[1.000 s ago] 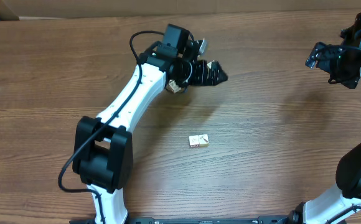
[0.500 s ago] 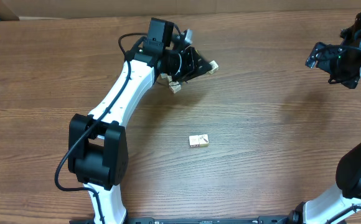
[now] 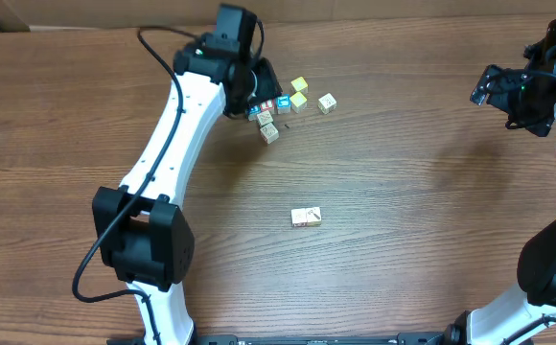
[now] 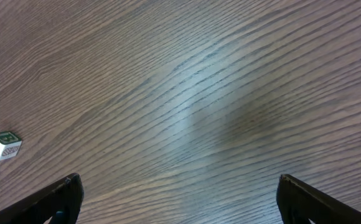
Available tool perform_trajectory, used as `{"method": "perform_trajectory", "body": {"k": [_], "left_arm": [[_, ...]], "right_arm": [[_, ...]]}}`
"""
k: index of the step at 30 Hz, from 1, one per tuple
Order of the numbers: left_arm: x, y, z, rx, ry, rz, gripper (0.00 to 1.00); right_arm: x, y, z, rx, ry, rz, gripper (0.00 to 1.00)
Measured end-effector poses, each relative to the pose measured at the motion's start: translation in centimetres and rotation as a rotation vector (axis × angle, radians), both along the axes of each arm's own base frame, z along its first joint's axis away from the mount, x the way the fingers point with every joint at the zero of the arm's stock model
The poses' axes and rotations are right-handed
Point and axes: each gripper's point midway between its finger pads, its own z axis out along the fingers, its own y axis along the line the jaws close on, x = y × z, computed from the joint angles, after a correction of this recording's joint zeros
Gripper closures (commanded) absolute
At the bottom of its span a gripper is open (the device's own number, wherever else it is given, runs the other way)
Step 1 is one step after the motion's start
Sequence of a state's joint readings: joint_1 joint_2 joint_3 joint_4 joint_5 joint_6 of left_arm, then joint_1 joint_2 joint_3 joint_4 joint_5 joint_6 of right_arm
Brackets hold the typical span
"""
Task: Flip 3 blocks
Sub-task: 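Swing the left arm over to the block cluster at the back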
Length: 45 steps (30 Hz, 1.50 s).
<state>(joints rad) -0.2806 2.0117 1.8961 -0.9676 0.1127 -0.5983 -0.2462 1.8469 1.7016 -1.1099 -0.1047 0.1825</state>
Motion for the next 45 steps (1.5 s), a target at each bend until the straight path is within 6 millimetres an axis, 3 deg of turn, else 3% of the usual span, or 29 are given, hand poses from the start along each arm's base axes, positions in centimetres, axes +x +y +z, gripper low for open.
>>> {"method": "perform_trajectory", "body": {"k": [4, 9, 16, 21, 28, 33, 37, 39, 41, 45], "left_arm": [[0.6, 1.5, 0.0, 0.132, -0.048, -0.026, 0.36], [1.5, 1.1, -1.1, 0.242, -0.088, -0.135, 0.43], [2.0, 0.8, -6.7, 0.35, -0.019, -0.287, 0.42], [2.9, 3.1, -9.4, 0.36, 0.027, -0.257, 0.44], [5.0, 6.0, -10.0, 0.39, -0.014, -0.253, 0.46], [6.2, 6.0, -10.9, 0.399, -0.046, -0.261, 0.49], [6.6, 5.9, -12.5, 0.402, -0.036, -0.268, 0.59], [6.7, 6.0, -13.1, 0.403, -0.032, -0.269, 0.59], [6.7, 6.0, -13.3, 0.403, -0.03, -0.269, 0.56], [7.7, 5.9, -12.9, 0.4, -0.074, -0.259, 0.61]], "right_arm": [[0.0, 0.0, 0.0, 0.0, 0.0, 0.0, 0.0], [0.0, 0.0, 0.0, 0.0, 0.0, 0.0, 0.0], [0.0, 0.0, 0.0, 0.0, 0.0, 0.0, 0.0], [0.0, 0.0, 0.0, 0.0, 0.0, 0.0, 0.0], [0.0, 0.0, 0.0, 0.0, 0.0, 0.0, 0.0], [0.0, 0.0, 0.0, 0.0, 0.0, 0.0, 0.0], [0.0, 0.0, 0.0, 0.0, 0.0, 0.0, 0.0], [0.0, 0.0, 0.0, 0.0, 0.0, 0.0, 0.0], [0.0, 0.0, 0.0, 0.0, 0.0, -0.001, 0.0], [0.0, 0.0, 0.0, 0.0, 0.001, -0.001, 0.0]]}}
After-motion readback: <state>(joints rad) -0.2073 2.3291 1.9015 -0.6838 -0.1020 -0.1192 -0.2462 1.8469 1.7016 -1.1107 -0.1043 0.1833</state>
